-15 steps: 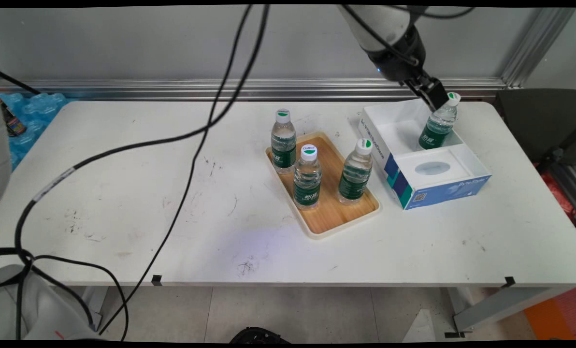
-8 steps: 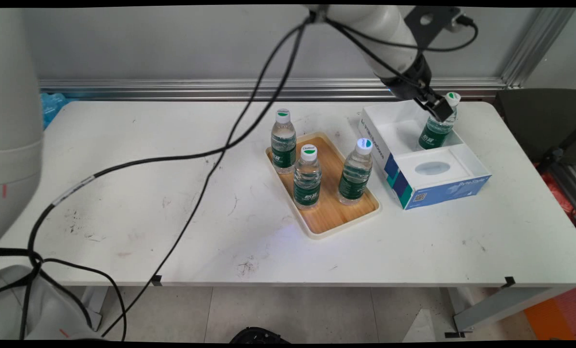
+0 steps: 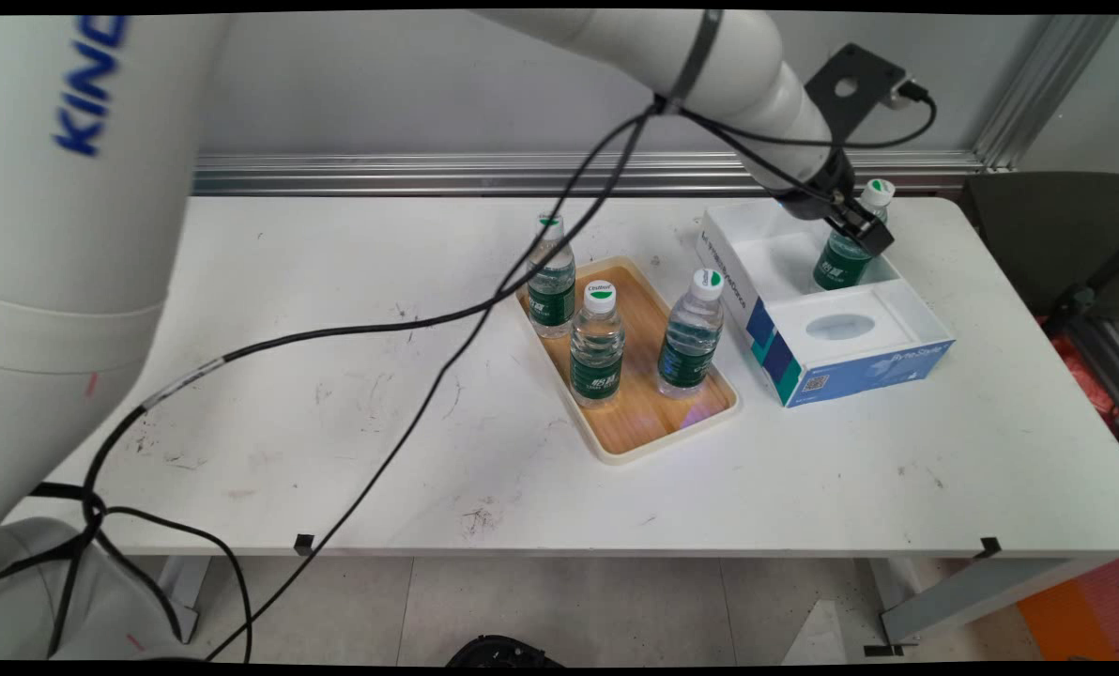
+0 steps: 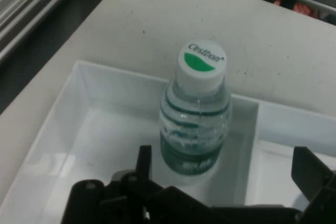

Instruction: Pick up the green bottle from the white box, then place the picked object on the tray

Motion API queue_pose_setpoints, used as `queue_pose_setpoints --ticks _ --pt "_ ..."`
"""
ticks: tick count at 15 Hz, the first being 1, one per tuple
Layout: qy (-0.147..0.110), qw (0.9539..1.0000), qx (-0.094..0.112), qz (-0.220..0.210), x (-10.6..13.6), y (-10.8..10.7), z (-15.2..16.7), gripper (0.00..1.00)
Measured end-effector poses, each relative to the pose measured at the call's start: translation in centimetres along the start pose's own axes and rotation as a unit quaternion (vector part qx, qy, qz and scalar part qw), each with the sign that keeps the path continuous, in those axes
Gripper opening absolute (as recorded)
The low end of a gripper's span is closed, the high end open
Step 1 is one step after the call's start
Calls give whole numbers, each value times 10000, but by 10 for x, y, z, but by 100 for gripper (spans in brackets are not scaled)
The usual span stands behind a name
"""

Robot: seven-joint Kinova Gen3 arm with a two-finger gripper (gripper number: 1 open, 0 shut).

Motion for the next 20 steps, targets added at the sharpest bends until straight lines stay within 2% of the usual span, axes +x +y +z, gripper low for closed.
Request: queue_pose_setpoints --ticks 7,14,15,20 --pt "110 9999 29 -15 0 -1 53 100" --pt "192 9998 108 23 2 -4 80 100" --pt "204 9997 116 35 2 -4 82 0" --pt "211 9996 148 95 4 -7 82 0"
